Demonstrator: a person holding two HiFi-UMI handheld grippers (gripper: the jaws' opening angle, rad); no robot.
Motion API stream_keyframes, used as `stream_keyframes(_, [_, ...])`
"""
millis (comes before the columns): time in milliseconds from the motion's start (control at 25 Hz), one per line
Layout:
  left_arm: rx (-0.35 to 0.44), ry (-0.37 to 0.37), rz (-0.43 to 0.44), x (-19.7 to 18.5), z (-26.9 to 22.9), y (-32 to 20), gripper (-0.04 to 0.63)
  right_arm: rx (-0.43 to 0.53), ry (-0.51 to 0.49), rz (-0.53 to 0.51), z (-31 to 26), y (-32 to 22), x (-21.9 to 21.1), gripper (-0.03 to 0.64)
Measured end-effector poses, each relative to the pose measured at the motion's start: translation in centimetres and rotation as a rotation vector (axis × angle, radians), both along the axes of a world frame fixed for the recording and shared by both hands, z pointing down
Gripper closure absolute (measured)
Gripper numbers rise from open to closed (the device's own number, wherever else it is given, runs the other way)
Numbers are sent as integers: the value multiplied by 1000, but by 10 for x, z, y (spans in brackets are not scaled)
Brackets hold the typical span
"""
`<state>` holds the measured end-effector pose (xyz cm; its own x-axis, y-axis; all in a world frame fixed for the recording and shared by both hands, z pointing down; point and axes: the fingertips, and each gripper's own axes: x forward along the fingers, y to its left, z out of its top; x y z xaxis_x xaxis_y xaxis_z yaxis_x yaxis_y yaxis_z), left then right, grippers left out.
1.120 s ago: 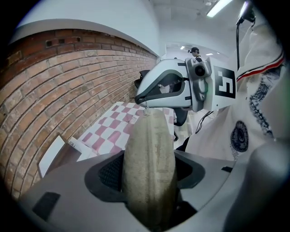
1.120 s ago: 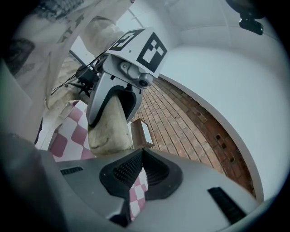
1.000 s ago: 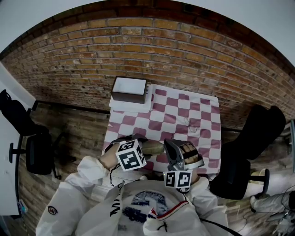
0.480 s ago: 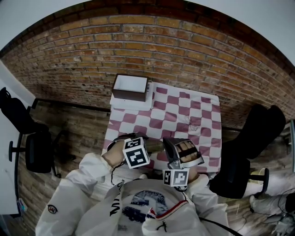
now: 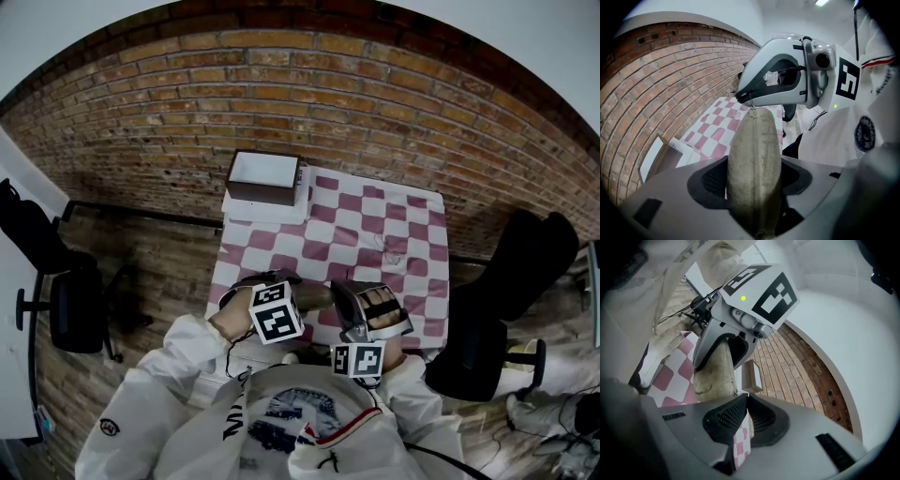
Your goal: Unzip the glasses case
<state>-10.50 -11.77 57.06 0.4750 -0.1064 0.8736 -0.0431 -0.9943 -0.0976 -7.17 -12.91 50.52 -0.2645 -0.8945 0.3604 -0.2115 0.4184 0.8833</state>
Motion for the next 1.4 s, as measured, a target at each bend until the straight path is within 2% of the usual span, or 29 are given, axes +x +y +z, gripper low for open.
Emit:
stream_keyframes(440, [2,29,-10,10,-1,-9,305,-73,-89,-26,-2,-3,11,597])
stream_keyframes(640, [-6,51,-45,24,-2,-15,305,-99,-136,-14,-4,-7,27,597])
stream_keyframes(760, [-19,60,-79,30,0,-18,305,-152,-225,16,-3,-8,42,595])
stream_keyframes(1120, [-81,160,-218,51,7,-22,305,-276,-462,86,7,-5,75,563])
stream_keyframes(1400, [-89,242,-323,52,1,-26,305,-376,-788,167,2,-1,100,508])
